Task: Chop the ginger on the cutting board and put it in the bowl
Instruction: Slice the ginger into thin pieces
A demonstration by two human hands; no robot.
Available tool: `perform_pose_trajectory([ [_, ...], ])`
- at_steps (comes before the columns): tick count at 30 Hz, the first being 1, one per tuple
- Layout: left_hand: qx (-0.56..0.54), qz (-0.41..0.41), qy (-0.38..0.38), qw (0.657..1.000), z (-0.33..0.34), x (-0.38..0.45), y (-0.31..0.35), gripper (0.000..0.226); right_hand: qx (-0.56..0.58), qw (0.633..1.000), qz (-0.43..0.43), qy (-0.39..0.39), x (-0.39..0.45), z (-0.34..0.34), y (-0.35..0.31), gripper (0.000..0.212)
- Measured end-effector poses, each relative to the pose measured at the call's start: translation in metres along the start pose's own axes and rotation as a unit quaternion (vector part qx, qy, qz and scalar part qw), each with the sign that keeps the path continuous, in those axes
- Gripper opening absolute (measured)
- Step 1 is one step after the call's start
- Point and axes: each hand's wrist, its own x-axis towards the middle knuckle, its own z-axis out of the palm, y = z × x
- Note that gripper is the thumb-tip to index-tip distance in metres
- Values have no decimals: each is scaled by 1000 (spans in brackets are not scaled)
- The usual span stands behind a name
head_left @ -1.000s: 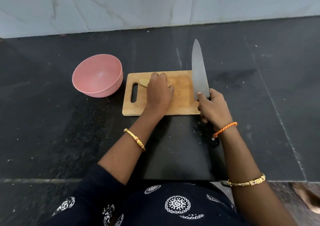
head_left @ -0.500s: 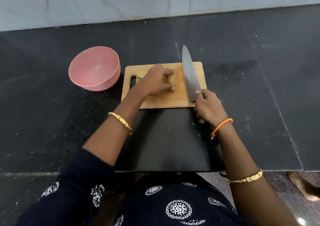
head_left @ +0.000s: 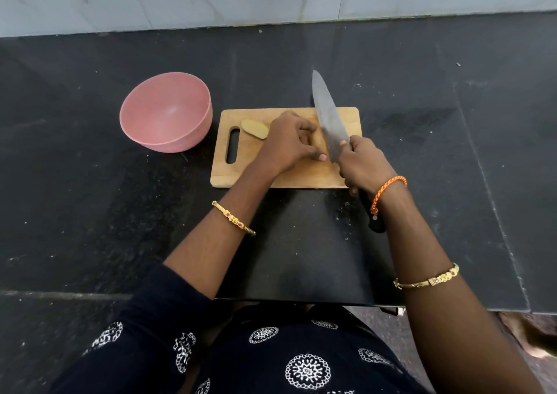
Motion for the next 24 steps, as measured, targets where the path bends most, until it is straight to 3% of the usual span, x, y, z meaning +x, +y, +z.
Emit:
perform_pose_trajectory([
  [7, -7, 0, -13, 1000, -1, 3, -3, 64, -49, 999, 0, -19, -1, -1, -7, 23],
  [16, -14, 1, -10, 1000, -1, 4, -4, 60, -133, 991, 8, -22, -14, 4, -25, 33],
  [24, -5, 11, -12, 1000, -1, 5, -7, 62, -170, 985, 22, -11, -34, 15, -9, 20],
])
